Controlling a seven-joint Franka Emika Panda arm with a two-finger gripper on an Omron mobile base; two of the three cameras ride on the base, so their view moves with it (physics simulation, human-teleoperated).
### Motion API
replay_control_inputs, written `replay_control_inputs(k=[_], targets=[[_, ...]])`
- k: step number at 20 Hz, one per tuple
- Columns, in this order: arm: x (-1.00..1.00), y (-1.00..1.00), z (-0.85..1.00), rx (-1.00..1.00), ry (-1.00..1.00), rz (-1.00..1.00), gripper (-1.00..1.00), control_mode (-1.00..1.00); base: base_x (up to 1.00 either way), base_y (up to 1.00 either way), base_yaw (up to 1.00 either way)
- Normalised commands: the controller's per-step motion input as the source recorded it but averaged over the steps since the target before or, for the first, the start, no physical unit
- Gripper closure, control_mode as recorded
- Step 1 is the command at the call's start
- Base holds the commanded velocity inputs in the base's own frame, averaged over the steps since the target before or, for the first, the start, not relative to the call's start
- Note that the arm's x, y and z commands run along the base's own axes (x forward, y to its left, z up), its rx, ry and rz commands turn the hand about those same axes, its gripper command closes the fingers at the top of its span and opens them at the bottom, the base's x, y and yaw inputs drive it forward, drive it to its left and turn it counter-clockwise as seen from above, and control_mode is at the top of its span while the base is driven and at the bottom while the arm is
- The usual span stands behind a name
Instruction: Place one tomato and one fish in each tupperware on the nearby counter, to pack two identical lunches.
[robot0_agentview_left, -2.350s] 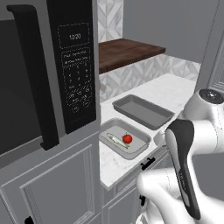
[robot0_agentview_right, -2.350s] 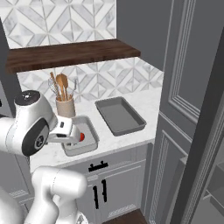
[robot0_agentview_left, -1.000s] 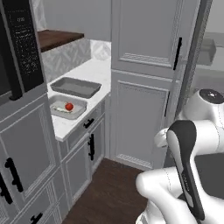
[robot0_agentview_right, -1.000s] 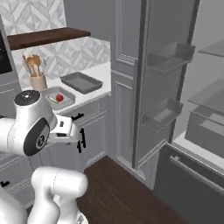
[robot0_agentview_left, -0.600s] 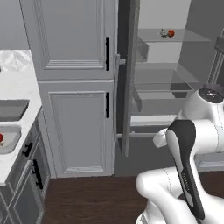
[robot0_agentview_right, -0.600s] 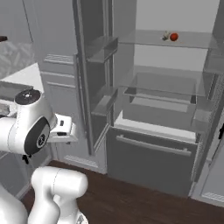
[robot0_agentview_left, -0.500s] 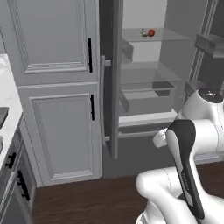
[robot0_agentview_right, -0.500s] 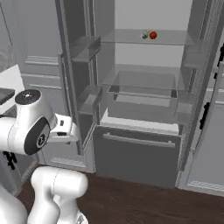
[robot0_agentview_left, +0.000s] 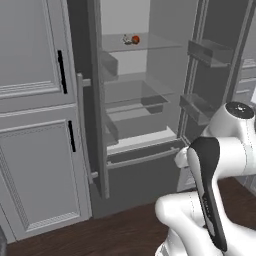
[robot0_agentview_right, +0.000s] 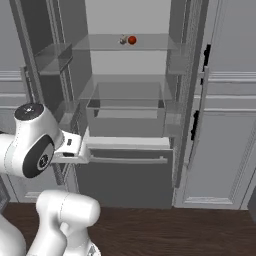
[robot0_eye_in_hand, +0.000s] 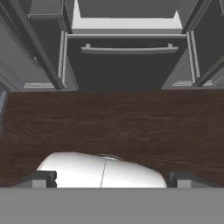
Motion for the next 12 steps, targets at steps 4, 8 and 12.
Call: replay_control_inputs(k=[4,8,12], targets=[[0.0,0.0,0.0,0.0,0.0,0.0,-1.0,1.0,0.44,-0.41,0.15],[0.0,0.0,0.0,0.0,0.0,0.0,-1.0,1.0,0.71,-0.25,0.14],[0.0,0.0,0.0,0.0,0.0,0.0,-1.0,1.0,0.87,-0.31,0.18]])
